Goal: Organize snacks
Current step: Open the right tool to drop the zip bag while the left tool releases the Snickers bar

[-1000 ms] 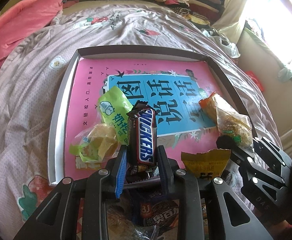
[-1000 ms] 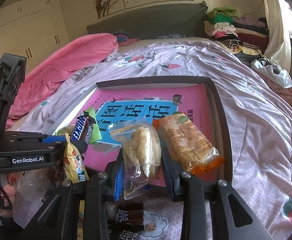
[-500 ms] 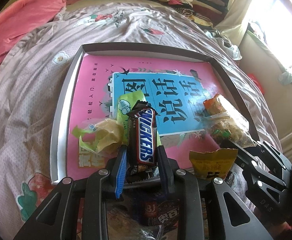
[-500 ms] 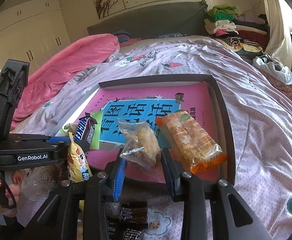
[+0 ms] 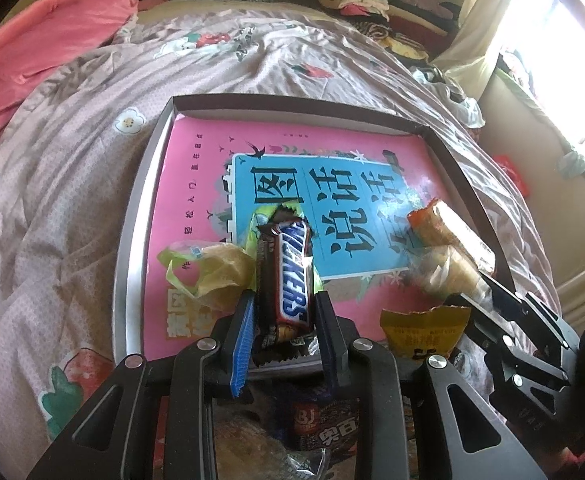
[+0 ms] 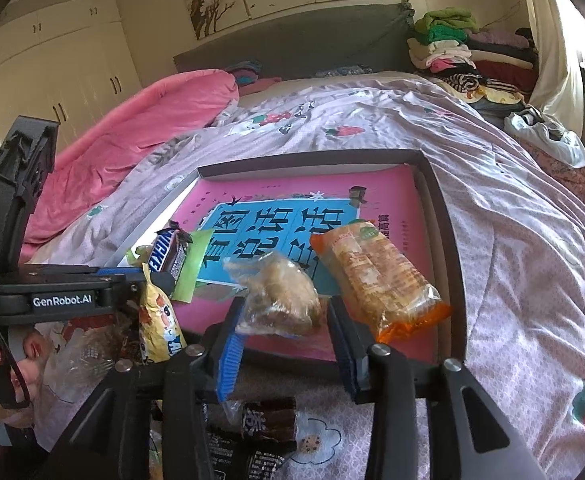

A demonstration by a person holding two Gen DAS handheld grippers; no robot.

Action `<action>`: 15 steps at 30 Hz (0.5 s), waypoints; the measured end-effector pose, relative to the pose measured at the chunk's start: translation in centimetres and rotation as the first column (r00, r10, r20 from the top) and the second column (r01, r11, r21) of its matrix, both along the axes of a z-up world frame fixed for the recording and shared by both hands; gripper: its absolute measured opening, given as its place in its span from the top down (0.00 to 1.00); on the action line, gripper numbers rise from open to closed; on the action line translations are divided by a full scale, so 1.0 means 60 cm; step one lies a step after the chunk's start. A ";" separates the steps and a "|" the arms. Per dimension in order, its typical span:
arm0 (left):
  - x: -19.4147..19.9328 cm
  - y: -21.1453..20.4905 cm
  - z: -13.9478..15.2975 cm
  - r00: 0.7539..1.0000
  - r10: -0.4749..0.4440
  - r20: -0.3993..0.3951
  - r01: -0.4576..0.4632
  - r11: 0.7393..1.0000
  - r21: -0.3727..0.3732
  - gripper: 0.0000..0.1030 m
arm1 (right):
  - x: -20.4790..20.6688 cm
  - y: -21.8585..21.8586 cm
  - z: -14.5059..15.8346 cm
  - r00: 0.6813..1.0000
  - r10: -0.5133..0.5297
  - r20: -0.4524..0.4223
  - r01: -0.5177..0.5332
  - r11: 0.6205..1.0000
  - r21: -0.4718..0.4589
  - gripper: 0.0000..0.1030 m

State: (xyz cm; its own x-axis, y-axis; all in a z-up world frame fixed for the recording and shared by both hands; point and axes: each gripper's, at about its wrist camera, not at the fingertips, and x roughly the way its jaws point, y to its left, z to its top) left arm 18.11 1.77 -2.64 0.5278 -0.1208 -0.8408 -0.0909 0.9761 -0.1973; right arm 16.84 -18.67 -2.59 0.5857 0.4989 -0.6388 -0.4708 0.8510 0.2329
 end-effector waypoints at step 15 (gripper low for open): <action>-0.005 0.010 0.021 0.999 0.021 0.031 -0.021 1.000 -0.002 0.65 | 0.002 -0.010 0.002 1.000 -0.030 -0.004 0.030 0.999 0.011 0.50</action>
State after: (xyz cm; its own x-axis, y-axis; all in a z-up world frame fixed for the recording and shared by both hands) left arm 17.82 2.37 -1.36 0.5559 -0.1110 -0.8238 -0.1053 0.9737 -0.2022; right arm 16.99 -19.25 -2.47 0.5979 0.4880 -0.6359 -0.4439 0.8622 0.2443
